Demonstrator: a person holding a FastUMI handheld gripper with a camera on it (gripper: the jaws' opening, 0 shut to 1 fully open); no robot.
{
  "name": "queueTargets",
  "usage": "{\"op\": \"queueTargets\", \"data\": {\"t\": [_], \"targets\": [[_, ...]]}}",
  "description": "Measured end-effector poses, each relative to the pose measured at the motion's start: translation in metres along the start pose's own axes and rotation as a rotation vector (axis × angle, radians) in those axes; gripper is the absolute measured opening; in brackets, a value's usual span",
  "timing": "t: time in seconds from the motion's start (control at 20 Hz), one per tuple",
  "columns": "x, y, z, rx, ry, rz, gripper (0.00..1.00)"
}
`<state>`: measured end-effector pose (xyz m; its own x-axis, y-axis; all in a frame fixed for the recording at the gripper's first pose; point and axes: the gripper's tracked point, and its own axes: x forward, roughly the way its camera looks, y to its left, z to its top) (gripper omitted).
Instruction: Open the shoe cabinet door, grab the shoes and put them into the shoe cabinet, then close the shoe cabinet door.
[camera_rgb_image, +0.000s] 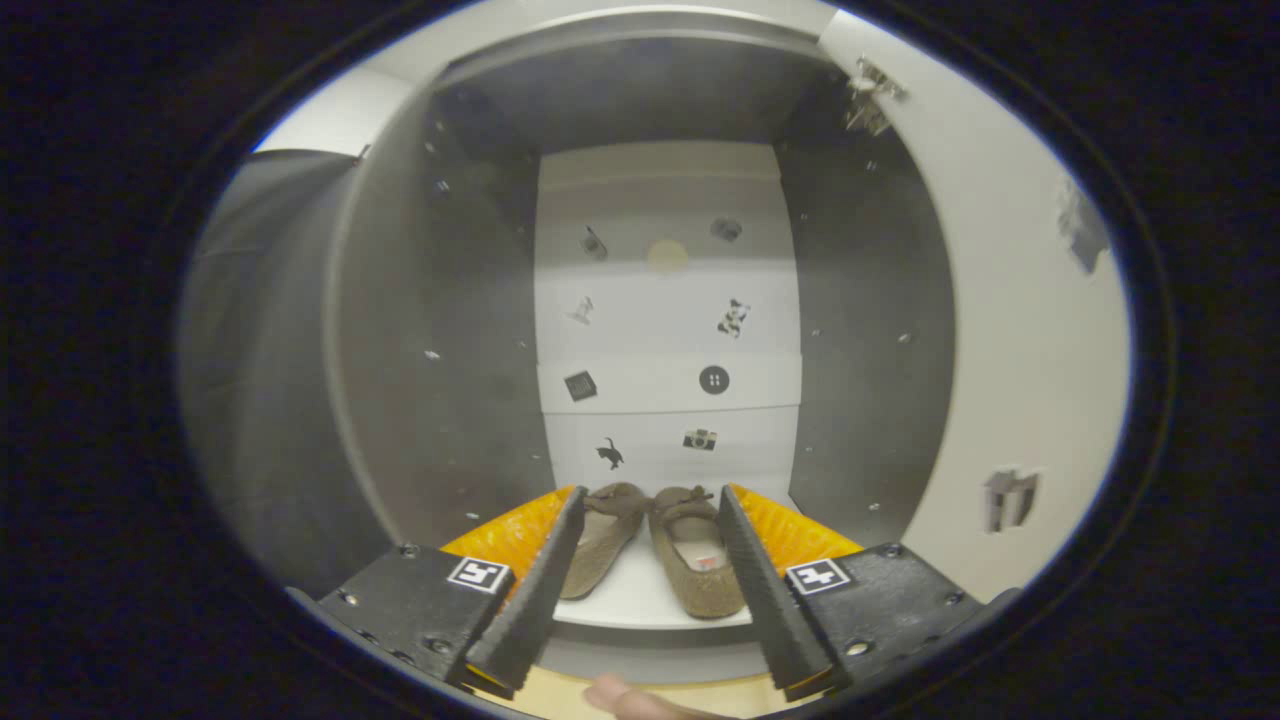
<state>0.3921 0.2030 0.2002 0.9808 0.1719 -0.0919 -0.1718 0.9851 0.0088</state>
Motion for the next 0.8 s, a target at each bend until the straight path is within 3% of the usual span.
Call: {"op": "queueTargets", "data": {"t": [0.1, 0.35, 0.65, 0.8], "targets": [[-0.049, 0.009, 0.011, -0.034, -0.051, 0.014, 1.0], [-0.168, 0.017, 0.007, -0.119, -0.108, -0.01, 1.0], [-0.303, -0.01, 0.008, -0.073, -0.128, -0.059, 1.0], [-0.355, -0.02, 0.012, -0.055, -0.081, -0.01, 1.0]]}}
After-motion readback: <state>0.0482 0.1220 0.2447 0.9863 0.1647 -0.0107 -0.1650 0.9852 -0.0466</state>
